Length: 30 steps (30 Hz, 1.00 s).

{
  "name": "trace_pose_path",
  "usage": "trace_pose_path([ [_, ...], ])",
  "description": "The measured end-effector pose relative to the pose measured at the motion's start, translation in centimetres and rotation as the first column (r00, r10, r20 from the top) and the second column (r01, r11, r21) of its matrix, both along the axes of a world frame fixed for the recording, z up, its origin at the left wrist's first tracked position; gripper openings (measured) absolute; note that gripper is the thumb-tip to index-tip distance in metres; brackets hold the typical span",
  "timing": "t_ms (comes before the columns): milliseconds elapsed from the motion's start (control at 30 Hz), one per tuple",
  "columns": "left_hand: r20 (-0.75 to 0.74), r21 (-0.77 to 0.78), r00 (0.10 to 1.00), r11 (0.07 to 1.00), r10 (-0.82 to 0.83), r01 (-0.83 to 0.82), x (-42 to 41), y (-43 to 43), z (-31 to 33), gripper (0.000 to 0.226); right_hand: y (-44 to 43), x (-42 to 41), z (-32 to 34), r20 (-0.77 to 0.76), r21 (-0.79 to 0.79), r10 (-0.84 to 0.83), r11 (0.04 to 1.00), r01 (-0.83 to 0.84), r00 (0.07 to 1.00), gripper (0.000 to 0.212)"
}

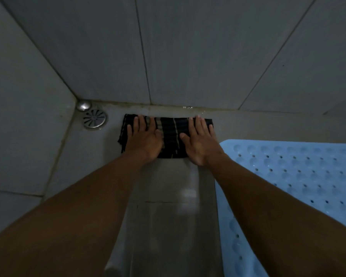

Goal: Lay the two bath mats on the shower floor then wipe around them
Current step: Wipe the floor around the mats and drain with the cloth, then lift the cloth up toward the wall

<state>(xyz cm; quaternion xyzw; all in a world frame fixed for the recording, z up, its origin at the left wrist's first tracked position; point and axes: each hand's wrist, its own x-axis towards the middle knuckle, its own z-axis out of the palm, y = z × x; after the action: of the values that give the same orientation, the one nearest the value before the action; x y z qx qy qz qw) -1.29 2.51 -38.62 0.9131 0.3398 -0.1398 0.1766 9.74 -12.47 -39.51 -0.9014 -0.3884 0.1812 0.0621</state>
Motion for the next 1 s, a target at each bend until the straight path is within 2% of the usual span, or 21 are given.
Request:
trace_pose_path([
  [200, 0.018, 0.105, 0.998, 0.993, -0.053, 0.051, 1.9, 1.9, -0.7, 0.060, 1.3, 2.6, -0.1, -0.012, 0.077, -0.009, 0.997, 0.010, 1.000, 0.060],
  [267, 0.105, 0.204, 0.992, 0.978, -0.069, 0.046, 2.1, 2.1, -0.6, 0.055, 1.5, 3.4, -0.2, 0.007, 0.158, 0.013, 0.987, -0.014, 1.000, 0.054],
  [333, 0.202, 0.269, 0.979, 0.963, -0.025, -0.031, 2.5, 2.4, 0.0, 0.045, 1.5, 4.1, -0.7, 0.089, 0.212, 0.027, 0.976, -0.045, 0.996, 0.045],
  [433, 0.176, 0.325, 0.982, 0.938, 0.062, -0.117, 3.4, 3.2, 1.8, 0.031, 1.9, 4.9, 0.7, 0.158, 0.145, -0.047, 0.989, 0.024, 0.986, 0.043],
  [533, 0.132, 0.408, 0.991, 0.912, -0.027, -0.030, 3.9, 4.0, 2.9, 0.024, 2.9, 5.7, 2.5, 0.240, 0.035, -0.034, 0.999, 0.026, 0.970, 0.037],
  [633, 0.194, 0.453, 0.981, 0.890, -0.031, -0.061, 3.6, 4.7, 4.1, 0.027, 3.2, 6.4, 4.1, 0.261, 0.033, -0.023, 0.999, 0.015, 0.965, 0.035],
  [767, 0.350, 0.426, 0.936, 0.897, -0.040, -0.121, 2.7, 4.6, 7.4, 0.026, 2.8, 6.1, 7.7, 0.271, 0.159, -0.062, 0.987, 0.019, 0.961, 0.029],
  [833, 0.400, 0.345, 0.916, 0.926, 0.001, -0.152, 2.5, 4.1, 10.3, 0.021, 2.3, 5.6, 11.0, 0.228, 0.242, -0.132, 0.967, 0.075, 0.965, 0.022],
  [1000, 0.523, 0.101, 0.841, 0.969, 0.141, -0.225, 3.2, 1.9, 20.9, 0.014, 0.1, 5.5, 22.3, 0.181, 0.399, -0.184, 0.912, 0.099, 0.966, 0.027],
])
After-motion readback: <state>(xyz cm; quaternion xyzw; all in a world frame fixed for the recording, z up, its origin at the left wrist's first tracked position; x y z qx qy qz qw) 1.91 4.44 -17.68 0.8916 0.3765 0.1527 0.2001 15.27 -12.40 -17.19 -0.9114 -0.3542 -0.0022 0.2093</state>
